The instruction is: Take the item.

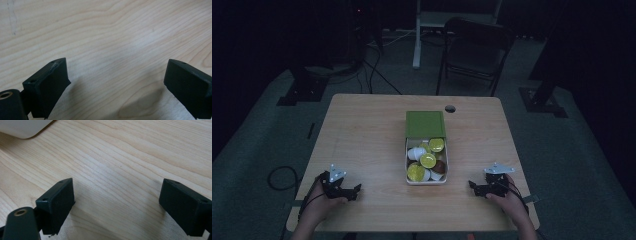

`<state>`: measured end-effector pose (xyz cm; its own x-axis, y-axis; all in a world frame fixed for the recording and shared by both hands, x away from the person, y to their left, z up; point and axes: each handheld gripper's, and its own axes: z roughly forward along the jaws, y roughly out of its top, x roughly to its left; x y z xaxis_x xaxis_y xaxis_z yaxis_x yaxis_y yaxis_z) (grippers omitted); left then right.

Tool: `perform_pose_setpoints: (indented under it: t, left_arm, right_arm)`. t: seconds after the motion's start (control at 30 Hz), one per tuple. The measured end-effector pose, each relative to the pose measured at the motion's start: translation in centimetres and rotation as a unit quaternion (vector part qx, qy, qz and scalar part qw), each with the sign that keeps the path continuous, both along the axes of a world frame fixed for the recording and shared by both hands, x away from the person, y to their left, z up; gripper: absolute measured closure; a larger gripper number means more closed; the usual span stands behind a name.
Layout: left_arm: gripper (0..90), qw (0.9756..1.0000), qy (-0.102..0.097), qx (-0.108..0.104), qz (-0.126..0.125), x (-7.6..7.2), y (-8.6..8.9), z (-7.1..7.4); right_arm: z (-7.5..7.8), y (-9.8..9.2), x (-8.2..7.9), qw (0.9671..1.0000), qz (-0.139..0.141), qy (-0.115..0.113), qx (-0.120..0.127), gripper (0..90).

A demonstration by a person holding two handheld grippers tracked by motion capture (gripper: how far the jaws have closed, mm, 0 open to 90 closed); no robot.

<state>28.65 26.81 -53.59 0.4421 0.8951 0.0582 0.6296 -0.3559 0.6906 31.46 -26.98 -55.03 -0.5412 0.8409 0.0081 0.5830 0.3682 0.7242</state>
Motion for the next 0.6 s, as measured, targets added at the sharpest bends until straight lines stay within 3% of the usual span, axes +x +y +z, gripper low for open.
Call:
perform_pose_setpoints:
  t: [0.6]
  left_arm:
    - [7.0,0.9991,-0.016,-0.007,-0.039,0.6,-2.5,2.3]
  right_arm:
    - [0.0,0.0,0.0,1.0000,0.000,-0.001,-0.001,12.5]
